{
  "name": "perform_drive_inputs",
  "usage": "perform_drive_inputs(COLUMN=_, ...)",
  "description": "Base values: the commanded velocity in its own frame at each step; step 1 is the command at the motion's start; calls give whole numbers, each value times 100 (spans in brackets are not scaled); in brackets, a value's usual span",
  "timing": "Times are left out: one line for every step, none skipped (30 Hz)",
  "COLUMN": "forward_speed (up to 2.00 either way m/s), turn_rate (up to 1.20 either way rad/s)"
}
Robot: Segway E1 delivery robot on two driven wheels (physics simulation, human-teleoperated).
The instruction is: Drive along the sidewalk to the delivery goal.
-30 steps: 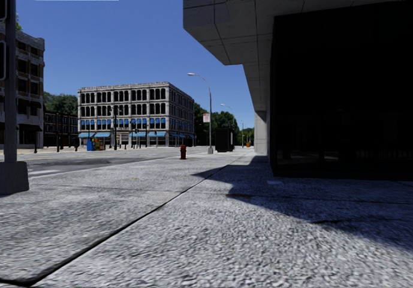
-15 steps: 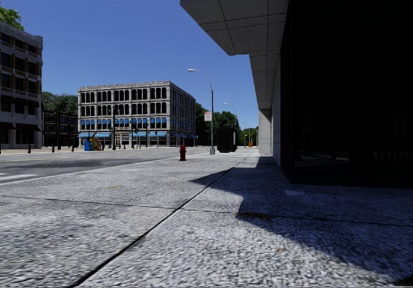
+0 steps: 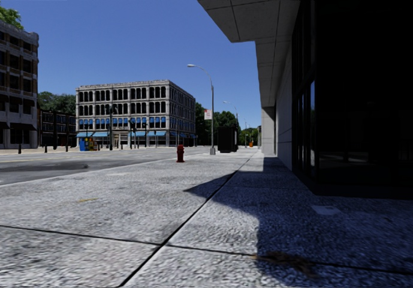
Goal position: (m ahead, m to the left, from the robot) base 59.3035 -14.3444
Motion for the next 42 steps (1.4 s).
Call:
perform_drive_inputs(forward_speed=200, turn_rate=0)
perform_drive_inputs(forward_speed=200, turn_rate=0)
perform_drive_inputs(forward_speed=200, turn_rate=0)
perform_drive_inputs(forward_speed=200, turn_rate=0)
perform_drive_inputs(forward_speed=200, turn_rate=0)
perform_drive_inputs(forward_speed=200, turn_rate=0)
perform_drive_inputs(forward_speed=200, turn_rate=0)
perform_drive_inputs(forward_speed=200, turn_rate=0)
perform_drive_inputs(forward_speed=200, turn_rate=0)
perform_drive_inputs(forward_speed=200, turn_rate=0)
perform_drive_inputs(forward_speed=200, turn_rate=0)
perform_drive_inputs(forward_speed=200, turn_rate=0)
perform_drive_inputs(forward_speed=200, turn_rate=0)
perform_drive_inputs(forward_speed=200, turn_rate=0)
perform_drive_inputs(forward_speed=200, turn_rate=0)
perform_drive_inputs(forward_speed=200, turn_rate=0)
perform_drive_inputs(forward_speed=200, turn_rate=0)
perform_drive_inputs(forward_speed=200, turn_rate=0)
perform_drive_inputs(forward_speed=200, turn_rate=0)
perform_drive_inputs(forward_speed=200, turn_rate=0)
perform_drive_inputs(forward_speed=200, turn_rate=0)
perform_drive_inputs(forward_speed=200, turn_rate=0)
perform_drive_inputs(forward_speed=200, turn_rate=0)
perform_drive_inputs(forward_speed=200, turn_rate=0)
perform_drive_inputs(forward_speed=200, turn_rate=0)
perform_drive_inputs(forward_speed=200, turn_rate=0)
perform_drive_inputs(forward_speed=200, turn_rate=0)
perform_drive_inputs(forward_speed=200, turn_rate=0)
perform_drive_inputs(forward_speed=200, turn_rate=0)
perform_drive_inputs(forward_speed=200, turn_rate=0)
perform_drive_inputs(forward_speed=200, turn_rate=0)
perform_drive_inputs(forward_speed=200, turn_rate=0)
perform_drive_inputs(forward_speed=200, turn_rate=0)
perform_drive_inputs(forward_speed=200, turn_rate=0)
perform_drive_inputs(forward_speed=200, turn_rate=0)
perform_drive_inputs(forward_speed=200, turn_rate=0)
perform_drive_inputs(forward_speed=200, turn_rate=0)
perform_drive_inputs(forward_speed=200, turn_rate=0)
perform_drive_inputs(forward_speed=200, turn_rate=0)
perform_drive_inputs(forward_speed=200, turn_rate=0)
perform_drive_inputs(forward_speed=200, turn_rate=0)
perform_drive_inputs(forward_speed=200, turn_rate=0)
